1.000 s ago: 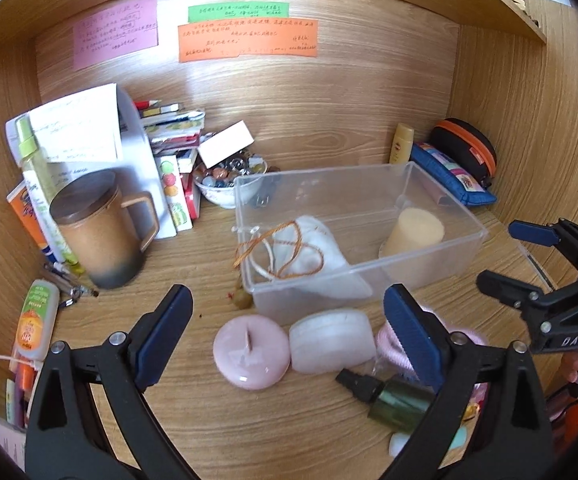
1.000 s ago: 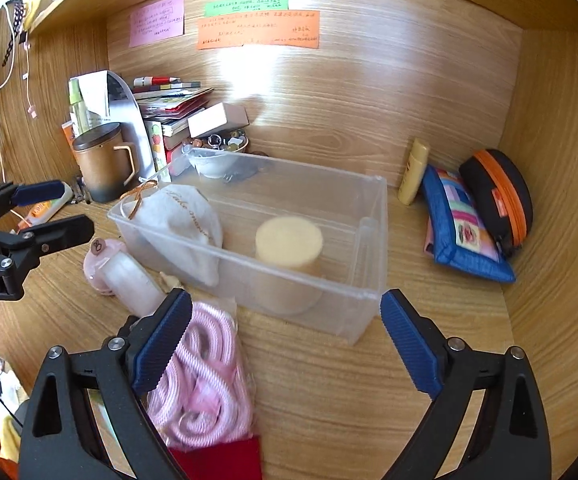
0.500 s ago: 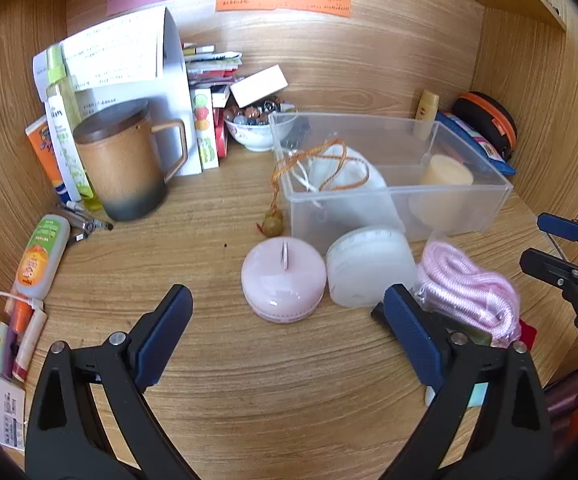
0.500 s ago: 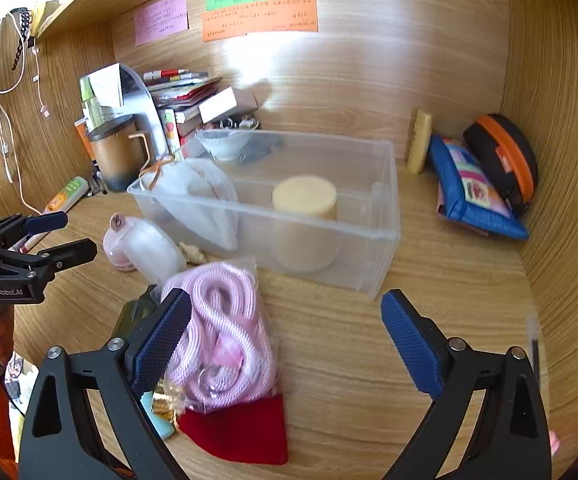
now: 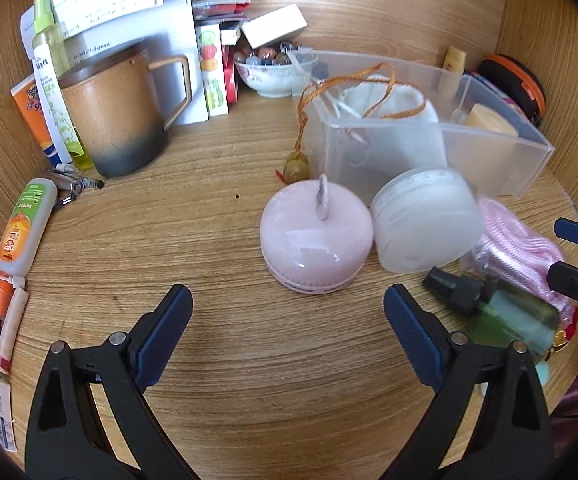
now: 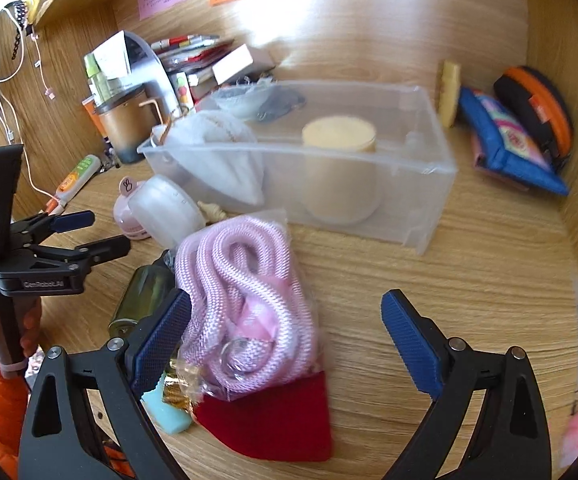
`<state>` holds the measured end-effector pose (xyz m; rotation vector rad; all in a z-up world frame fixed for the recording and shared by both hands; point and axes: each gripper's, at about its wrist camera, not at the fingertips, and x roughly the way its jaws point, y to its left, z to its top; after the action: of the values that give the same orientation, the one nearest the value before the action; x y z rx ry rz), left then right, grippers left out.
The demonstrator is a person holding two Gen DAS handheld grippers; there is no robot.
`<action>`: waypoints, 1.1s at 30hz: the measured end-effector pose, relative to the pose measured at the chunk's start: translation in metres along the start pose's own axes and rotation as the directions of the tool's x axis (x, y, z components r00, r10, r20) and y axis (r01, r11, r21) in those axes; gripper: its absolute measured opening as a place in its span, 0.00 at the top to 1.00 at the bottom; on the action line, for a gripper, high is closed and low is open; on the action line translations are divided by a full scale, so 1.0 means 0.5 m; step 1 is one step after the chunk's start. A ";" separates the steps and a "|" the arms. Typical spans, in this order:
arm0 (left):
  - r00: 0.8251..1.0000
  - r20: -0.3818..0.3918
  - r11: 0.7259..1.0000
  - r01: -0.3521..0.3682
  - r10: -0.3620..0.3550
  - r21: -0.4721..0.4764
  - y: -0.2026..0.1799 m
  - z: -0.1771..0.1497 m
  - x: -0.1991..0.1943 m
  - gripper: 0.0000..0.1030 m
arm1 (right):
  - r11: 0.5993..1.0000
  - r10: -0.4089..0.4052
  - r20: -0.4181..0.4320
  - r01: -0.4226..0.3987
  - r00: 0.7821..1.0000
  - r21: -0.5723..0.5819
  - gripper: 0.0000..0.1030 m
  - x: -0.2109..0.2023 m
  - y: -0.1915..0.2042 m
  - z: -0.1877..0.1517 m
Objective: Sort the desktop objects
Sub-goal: 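Grasp the bagged pink rope with right gripper while left gripper approaches the pink round box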
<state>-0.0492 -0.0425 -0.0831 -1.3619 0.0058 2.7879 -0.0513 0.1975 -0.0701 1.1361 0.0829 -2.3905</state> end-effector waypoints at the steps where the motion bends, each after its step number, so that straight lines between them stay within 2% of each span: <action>1: 1.000 -0.010 1.000 0.002 -0.002 0.003 0.002 0.001 0.005 0.05 | 1.000 0.009 -0.006 -0.009 1.000 0.003 0.08 0.006 0.001 0.000; 4: 0.999 -0.031 1.000 0.013 -0.012 0.022 0.003 0.005 0.017 0.05 | 0.999 0.037 -0.023 -0.037 0.999 0.011 0.08 0.025 0.005 0.000; 7: 0.998 -0.054 0.999 -0.007 0.010 0.048 0.001 0.010 0.031 0.05 | 0.999 0.040 -0.038 -0.040 0.998 -0.004 0.08 0.039 0.013 0.006; 19: 0.998 -0.063 0.998 -0.003 0.008 0.068 -0.001 0.035 0.057 0.05 | 0.988 -0.014 -0.118 -0.004 0.993 -0.154 0.08 0.087 0.038 0.018; 23: 0.998 -0.058 0.998 -0.003 0.006 0.062 -0.001 0.040 0.063 0.05 | 0.984 -0.009 -0.107 -0.011 0.994 -0.179 0.09 0.087 0.041 0.020; 29: 0.999 -0.045 0.999 -0.003 0.005 0.052 0.001 0.048 0.071 0.05 | 0.980 0.040 -0.103 -0.059 0.994 -0.189 0.23 0.082 0.040 0.018; 31: 0.999 -0.035 0.998 -0.014 0.016 0.055 0.000 0.051 0.072 0.05 | 0.978 0.049 -0.097 -0.067 0.994 -0.197 0.33 0.079 0.044 0.017; 33: 0.999 -0.025 0.998 -0.029 0.031 0.059 -0.002 0.052 0.073 0.05 | 0.975 0.050 -0.088 -0.067 0.995 -0.211 0.36 0.078 0.047 0.016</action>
<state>-0.0921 -0.0398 -0.0955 -1.3964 0.1083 2.7700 -0.0671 0.1591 -0.0906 1.1183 0.3216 -2.2214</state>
